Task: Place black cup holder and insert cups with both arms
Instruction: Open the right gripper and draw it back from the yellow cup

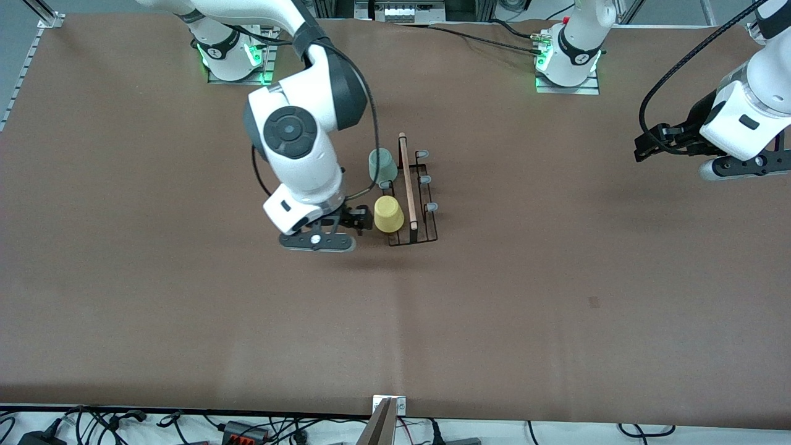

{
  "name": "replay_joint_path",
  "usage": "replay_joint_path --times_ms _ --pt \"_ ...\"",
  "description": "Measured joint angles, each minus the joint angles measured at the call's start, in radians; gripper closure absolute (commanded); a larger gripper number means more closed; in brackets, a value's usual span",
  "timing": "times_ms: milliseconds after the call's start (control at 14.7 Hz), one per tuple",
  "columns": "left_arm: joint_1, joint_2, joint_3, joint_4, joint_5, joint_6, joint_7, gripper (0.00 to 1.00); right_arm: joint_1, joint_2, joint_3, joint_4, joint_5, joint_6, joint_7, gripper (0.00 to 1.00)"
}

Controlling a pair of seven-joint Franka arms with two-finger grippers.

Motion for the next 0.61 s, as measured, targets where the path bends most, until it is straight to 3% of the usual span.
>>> replay_joint_path --times_ms 475,611 --pt "0.004 0.000 0.002 0.000 0.000 0.000 0.000 0.00 -0.006 -0.028 -0.033 0.000 0.000 -0.026 0.000 0.00" --pt "0.005 0.000 0.002 0.000 0.000 0.000 0.000 0.00 -0.005 -0.028 -0.066 0.000 0.000 -0.028 0.001 0.00"
